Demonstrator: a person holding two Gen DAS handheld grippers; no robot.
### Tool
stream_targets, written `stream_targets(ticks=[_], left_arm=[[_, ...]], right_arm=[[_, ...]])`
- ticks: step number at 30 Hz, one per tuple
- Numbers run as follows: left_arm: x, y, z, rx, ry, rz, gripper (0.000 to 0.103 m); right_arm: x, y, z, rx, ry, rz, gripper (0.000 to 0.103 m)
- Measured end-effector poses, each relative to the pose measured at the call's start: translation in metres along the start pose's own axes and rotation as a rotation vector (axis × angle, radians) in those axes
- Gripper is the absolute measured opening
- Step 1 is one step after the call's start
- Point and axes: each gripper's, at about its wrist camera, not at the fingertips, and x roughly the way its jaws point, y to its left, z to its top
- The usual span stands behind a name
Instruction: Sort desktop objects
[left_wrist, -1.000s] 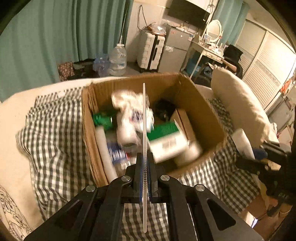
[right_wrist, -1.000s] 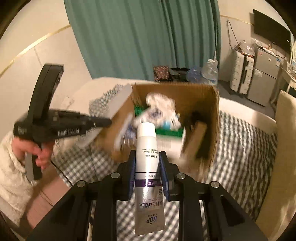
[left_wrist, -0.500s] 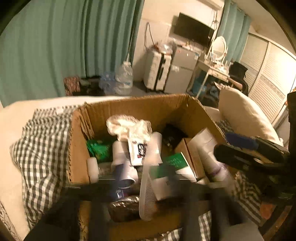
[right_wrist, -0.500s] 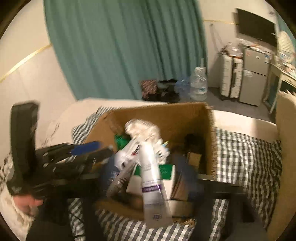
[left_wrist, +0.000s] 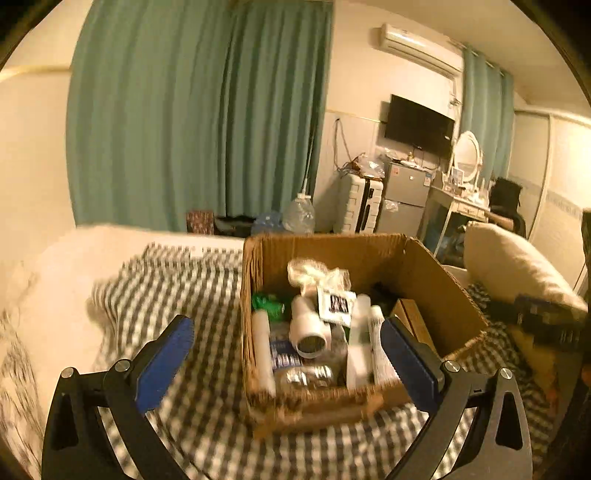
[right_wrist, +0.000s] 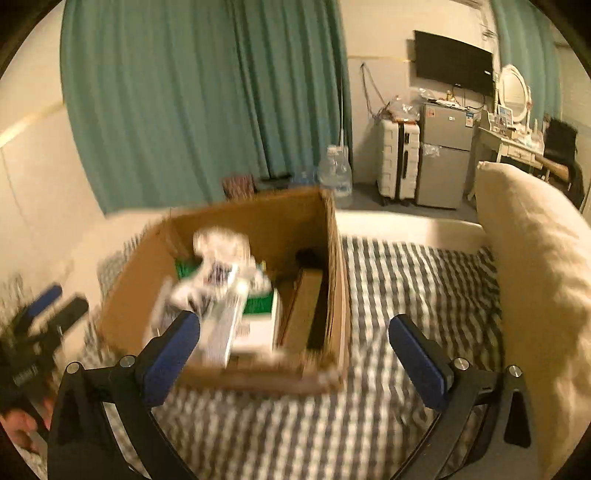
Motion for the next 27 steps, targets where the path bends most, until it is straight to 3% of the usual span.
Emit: stream_targets(ticks=[4,6,12,27], left_arm=[[0.003,0.007,-0.019,-0.082,0.11,-0.018,0.103],[0.003,0.006,-0.027,-0.094,0.128,-0.016,0.103],[-0.002,-0.011,-0.034,-0.044,0.113,-0.043,0.103],[-0.001,-0.03,-0.042,0.037,0.078,0.005,0.103]], right_arm=[[-0.021,0.014,-0.025,-0.04,-0.001,-0.041,0.103],[-0.026,0.017,-0.035,-0.037,0.004,-0.058,0.103],[-0.021,0.006,-0.05,0.034,0.022,-0.062,0.103],[-0.011,0.006,-0.056,0.026,0.018,-0.061,0.103]])
